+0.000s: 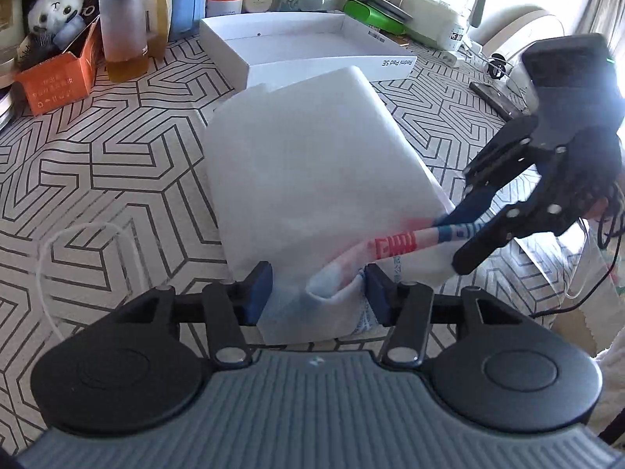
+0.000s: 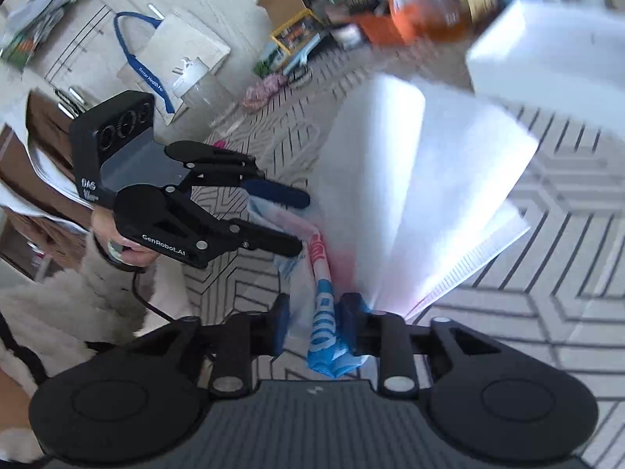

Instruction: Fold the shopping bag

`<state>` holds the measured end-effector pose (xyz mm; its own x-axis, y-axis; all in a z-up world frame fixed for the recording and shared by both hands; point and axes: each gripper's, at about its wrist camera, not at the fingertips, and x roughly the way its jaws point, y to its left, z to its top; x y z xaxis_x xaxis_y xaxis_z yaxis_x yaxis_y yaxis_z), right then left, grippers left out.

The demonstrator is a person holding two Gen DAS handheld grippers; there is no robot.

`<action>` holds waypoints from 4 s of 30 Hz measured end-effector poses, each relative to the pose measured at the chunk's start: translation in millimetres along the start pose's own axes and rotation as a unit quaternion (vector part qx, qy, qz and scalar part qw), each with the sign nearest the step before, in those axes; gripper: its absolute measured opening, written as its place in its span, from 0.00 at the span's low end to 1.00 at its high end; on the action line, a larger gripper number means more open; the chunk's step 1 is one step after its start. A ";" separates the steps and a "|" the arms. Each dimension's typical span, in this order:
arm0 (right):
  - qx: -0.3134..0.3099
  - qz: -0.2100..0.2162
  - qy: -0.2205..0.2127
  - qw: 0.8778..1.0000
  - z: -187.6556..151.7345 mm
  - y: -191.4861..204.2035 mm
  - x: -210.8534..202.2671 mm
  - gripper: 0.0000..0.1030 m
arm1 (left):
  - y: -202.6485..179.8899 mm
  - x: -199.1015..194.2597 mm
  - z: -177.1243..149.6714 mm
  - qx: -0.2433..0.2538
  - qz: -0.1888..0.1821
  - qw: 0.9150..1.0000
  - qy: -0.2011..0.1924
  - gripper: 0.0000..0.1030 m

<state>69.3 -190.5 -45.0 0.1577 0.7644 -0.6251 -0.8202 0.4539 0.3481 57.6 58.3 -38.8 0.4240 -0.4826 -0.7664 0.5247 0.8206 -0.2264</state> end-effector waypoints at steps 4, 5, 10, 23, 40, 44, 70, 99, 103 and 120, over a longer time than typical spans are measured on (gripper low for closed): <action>-0.148 -0.058 -0.041 0.986 -3.3 60.8 -8.0 0.22 | 2.5 1.5 4.3 -0.004 -0.004 1.000 0.011 0.50; -0.160 -0.049 -0.025 0.986 -4.5 69.0 -2.7 0.19 | 4.1 1.7 5.0 -0.008 -0.005 1.000 0.012 0.50; -0.205 -0.091 0.026 0.974 -16.4 73.1 25.2 0.12 | -9.1 -6.1 4.4 -0.018 0.000 1.000 0.015 0.51; 0.052 0.034 0.074 0.995 10.7 -42.9 31.8 0.00 | -45.4 -43.8 17.2 0.049 0.034 0.996 -0.064 0.46; 0.065 0.027 0.061 0.996 8.7 -45.1 32.1 0.00 | -21.0 19.0 28.0 -0.055 -0.093 0.994 0.023 0.03; -0.091 -0.045 0.037 0.994 -5.7 3.8 20.1 0.14 | -5.8 25.8 27.8 -0.114 -0.140 0.983 0.033 0.03; -0.598 -0.209 0.100 0.767 -62.2 76.4 66.6 0.18 | -20.5 53.8 43.4 -0.128 -0.154 0.978 0.064 0.03; 0.310 0.166 0.101 0.931 9.0 -134.1 39.2 0.10 | -35.7 -10.7 19.7 0.242 -0.019 0.969 -0.046 0.58; 0.344 0.191 0.118 0.912 -4.4 -143.1 34.7 0.09 | -16.8 11.5 39.8 0.169 -0.063 0.983 -0.004 0.64; 0.388 0.225 0.137 0.883 -33.3 -153.1 23.8 0.09 | -62.5 41.0 26.6 0.264 -0.078 0.960 0.041 0.73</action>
<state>180.3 -257.0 -136.5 -0.3146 0.8559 -0.4105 -0.1247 0.3914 0.9117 61.8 -20.9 -40.0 0.2608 -0.5435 -0.7979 0.8879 0.4595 -0.0227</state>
